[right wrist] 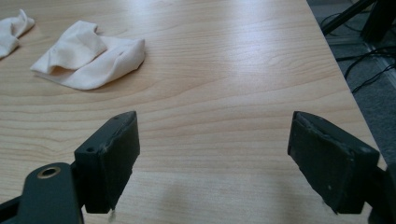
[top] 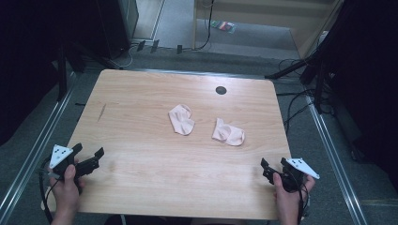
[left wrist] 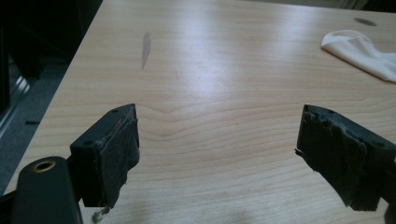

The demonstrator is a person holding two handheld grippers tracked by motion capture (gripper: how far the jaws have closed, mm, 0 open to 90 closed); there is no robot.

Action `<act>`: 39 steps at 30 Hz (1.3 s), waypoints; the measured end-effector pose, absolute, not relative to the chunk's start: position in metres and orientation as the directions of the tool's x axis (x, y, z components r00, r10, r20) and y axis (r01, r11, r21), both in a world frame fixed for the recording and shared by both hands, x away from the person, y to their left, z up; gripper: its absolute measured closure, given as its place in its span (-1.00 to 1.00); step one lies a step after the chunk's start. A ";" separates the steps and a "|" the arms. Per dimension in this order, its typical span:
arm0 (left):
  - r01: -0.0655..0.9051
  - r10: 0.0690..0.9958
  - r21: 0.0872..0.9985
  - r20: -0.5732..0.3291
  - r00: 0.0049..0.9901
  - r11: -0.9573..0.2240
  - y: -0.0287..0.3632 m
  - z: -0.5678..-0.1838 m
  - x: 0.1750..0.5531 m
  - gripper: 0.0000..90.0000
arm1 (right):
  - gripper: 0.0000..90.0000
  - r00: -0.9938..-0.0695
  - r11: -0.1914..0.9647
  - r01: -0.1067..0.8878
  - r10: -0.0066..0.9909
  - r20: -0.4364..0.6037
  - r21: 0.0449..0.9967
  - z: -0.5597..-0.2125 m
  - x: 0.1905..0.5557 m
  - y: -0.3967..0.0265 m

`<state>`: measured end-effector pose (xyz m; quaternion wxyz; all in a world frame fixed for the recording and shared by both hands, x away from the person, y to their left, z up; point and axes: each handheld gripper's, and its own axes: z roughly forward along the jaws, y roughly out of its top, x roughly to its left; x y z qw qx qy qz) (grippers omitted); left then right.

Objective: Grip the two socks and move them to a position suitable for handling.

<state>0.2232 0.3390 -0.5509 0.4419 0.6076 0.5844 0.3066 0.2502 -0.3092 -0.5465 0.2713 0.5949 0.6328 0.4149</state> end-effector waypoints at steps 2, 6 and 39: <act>0.449 0.982 0.890 -0.144 0.123 0.075 0.339 -0.551 0.226 -0.69 | -0.61 -0.148 -0.043 0.529 0.979 0.142 0.848 -0.546 0.251 -0.309; 0.488 0.985 0.872 -0.118 0.124 0.043 0.336 -0.551 0.232 -0.69 | -0.57 -0.142 -0.097 0.532 0.969 0.201 0.841 -0.539 0.253 -0.305; 0.481 0.982 0.875 -0.132 0.137 0.050 0.337 -0.551 0.233 -0.69 | -0.44 -0.283 0.054 0.544 0.951 0.122 0.837 -0.504 0.337 -0.186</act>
